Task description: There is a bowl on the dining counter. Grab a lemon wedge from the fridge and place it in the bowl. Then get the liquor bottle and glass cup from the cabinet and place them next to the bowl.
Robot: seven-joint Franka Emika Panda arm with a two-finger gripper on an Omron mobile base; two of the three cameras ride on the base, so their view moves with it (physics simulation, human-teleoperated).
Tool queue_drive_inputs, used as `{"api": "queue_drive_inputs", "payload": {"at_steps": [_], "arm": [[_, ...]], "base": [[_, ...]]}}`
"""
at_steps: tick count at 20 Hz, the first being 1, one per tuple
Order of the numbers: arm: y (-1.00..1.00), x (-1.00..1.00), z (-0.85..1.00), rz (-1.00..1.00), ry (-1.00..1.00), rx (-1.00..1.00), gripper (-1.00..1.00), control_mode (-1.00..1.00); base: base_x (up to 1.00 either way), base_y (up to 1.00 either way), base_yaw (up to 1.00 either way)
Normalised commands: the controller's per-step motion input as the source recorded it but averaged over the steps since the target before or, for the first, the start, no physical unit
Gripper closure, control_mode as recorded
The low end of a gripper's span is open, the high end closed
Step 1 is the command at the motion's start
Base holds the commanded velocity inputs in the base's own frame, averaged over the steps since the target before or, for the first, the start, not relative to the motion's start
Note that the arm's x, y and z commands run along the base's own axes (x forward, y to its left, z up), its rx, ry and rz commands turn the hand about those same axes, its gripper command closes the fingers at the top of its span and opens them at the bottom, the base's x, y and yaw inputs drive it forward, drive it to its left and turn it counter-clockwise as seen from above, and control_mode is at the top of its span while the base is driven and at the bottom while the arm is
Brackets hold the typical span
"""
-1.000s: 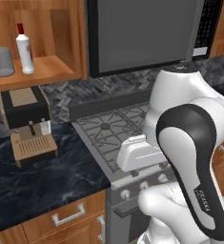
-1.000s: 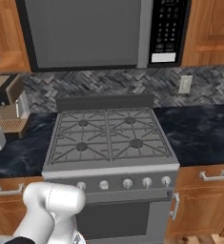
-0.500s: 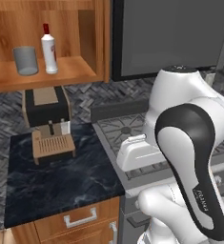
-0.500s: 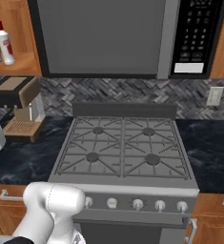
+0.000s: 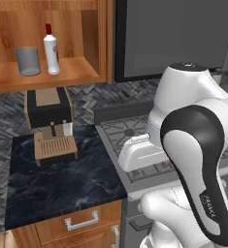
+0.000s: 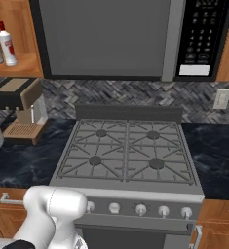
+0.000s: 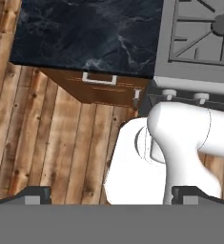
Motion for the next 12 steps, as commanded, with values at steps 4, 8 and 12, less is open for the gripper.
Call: {"api": "queue_drive_inputs", "payload": {"at_steps": [4, 8, 12], "arm": [[0.22, -0.04, 0.57, 0.0, -0.25, 0.0, -1.0, -1.0], [0.13, -0.01, 0.68, 0.0, -0.28, 0.0, -1.0, -1.0], [0.05, 0.14, 0.59, 0.0, -0.17, 0.0, -1.0, -1.0]], "base": [[0.0, 0.0, 0.0], [0.0, 0.0, 0.0], [0.0, 0.0, 0.0]]}}
